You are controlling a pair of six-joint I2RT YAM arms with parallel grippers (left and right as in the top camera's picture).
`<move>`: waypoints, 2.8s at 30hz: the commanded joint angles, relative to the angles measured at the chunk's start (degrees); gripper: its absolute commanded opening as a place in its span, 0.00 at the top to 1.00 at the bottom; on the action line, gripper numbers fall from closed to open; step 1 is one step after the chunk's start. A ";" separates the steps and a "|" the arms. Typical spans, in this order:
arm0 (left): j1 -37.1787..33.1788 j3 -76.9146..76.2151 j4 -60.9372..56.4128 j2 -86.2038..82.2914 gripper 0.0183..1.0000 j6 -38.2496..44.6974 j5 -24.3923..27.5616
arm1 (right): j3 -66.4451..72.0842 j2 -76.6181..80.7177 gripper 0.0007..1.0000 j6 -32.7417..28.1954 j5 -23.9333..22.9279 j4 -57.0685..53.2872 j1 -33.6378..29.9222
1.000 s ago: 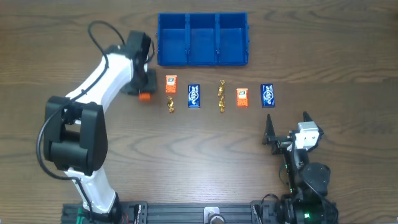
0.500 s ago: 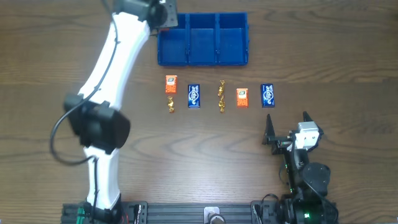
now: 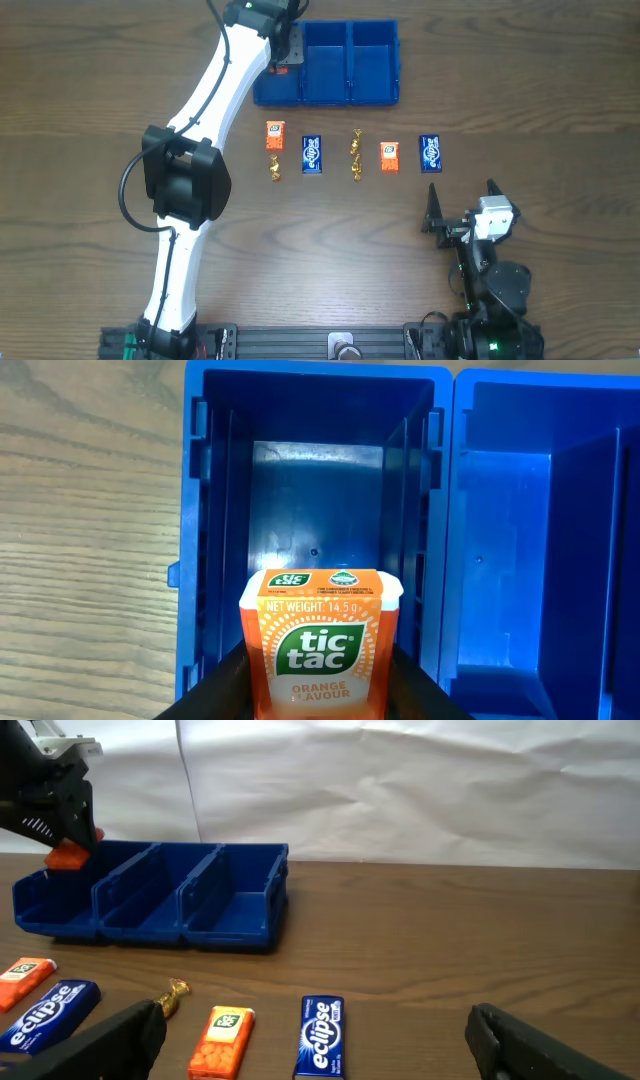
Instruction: Sort Candies Into Trays
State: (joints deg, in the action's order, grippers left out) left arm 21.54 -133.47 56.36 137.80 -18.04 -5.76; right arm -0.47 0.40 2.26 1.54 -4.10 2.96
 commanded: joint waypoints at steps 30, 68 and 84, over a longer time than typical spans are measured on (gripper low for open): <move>1.95 2.71 7.41 -18.56 0.01 -3.63 -1.38 | 0.02 -0.24 0.00 -0.83 -0.13 -0.57 0.17; 2.62 46.21 -17.81 -15.72 0.14 -3.34 5.38 | 0.02 -0.24 0.00 -0.83 -0.13 -0.57 0.17; 1.25 46.23 -17.66 -13.40 0.34 -2.10 6.86 | 0.02 -0.24 0.00 -0.83 -0.13 -0.57 0.17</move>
State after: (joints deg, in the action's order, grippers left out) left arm 22.98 -86.89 38.65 122.52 -20.67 0.49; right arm -0.47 0.40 2.26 1.52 -4.10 2.96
